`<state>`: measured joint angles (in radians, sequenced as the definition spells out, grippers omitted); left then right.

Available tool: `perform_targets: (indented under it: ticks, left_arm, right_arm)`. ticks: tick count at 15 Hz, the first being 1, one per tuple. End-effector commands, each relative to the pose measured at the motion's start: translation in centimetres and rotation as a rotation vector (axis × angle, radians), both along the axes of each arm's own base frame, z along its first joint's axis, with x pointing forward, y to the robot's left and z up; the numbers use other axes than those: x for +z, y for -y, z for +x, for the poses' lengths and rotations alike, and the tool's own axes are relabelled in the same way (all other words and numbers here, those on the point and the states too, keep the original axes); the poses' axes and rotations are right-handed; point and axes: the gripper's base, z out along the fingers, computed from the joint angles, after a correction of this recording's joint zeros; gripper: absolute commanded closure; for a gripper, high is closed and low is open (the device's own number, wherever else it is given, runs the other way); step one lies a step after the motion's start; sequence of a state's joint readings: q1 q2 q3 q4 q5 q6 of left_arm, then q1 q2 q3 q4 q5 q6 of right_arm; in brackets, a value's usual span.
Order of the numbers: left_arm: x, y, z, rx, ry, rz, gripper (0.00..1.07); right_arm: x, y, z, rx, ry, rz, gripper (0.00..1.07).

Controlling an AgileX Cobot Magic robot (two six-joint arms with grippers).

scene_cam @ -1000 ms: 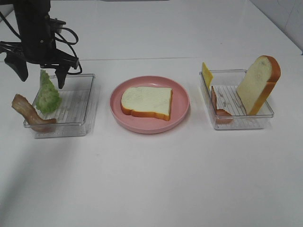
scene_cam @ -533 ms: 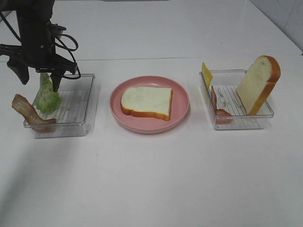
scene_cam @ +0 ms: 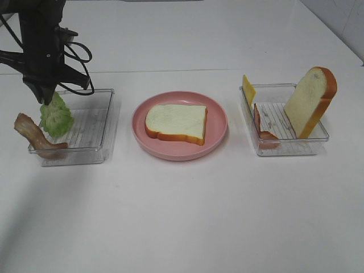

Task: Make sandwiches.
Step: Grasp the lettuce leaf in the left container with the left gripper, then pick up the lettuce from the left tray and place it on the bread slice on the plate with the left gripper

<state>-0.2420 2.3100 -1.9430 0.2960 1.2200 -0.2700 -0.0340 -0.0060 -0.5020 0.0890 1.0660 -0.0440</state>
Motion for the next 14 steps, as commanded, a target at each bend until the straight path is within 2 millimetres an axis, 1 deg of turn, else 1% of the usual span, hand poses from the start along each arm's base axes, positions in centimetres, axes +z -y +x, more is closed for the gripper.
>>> perform_targets:
  ticks: [1,2,4,6,7,8,9,10,12,13,14]
  left_arm:
    - [0.1,-0.4,-0.7,0.027,-0.062,0.027,1.07]
    - [0.7,-0.4,-0.7,0.027,-0.046,0.022,1.07]
    - [2.9,-0.3,-0.7,0.030,0.003,-0.007,1.07]
    - [6.0,0.2,-0.8,0.033,0.078,-0.081,1.07]
    - [7.8,0.6,-0.7,0.031,0.133,-0.141,1.07]
    - [8.4,0.9,-0.7,0.024,0.151,-0.174,1.07]
    - [10.9,2.4,-0.6,-0.021,0.230,-0.339,1.07]
    - [11.7,3.4,-0.5,-0.037,0.255,-0.455,1.07]
    - [12.3,5.3,-0.3,-0.038,0.277,-0.684,1.07]
    - [12.3,5.8,-0.2,-0.039,0.278,-0.738,1.07]
    - [12.3,6.8,-0.1,-0.055,0.281,-0.821,1.07]
  right_arm:
    - [0.0,0.0,-0.1,-0.002,0.020,0.003,0.29]
    - [0.0,0.0,-0.1,-0.002,0.020,0.003,0.29]
    - [0.0,0.0,-0.1,-0.002,0.020,0.003,0.29]
    - [0.0,0.0,-0.1,-0.002,0.020,0.003,0.29]
    - [0.0,0.0,-0.1,-0.002,0.020,0.003,0.29]
    - [0.0,0.0,-0.1,-0.002,0.020,0.003,0.29]
    - [0.0,0.0,-0.1,-0.002,0.020,0.003,0.29]
    - [0.0,0.0,-0.1,-0.002,0.020,0.003,0.29]
    - [0.0,0.0,-0.1,-0.002,0.020,0.003,0.29]
    - [0.0,0.0,-0.1,-0.002,0.020,0.003,0.29]
    - [0.0,0.0,-0.1,-0.002,0.020,0.003,0.29]
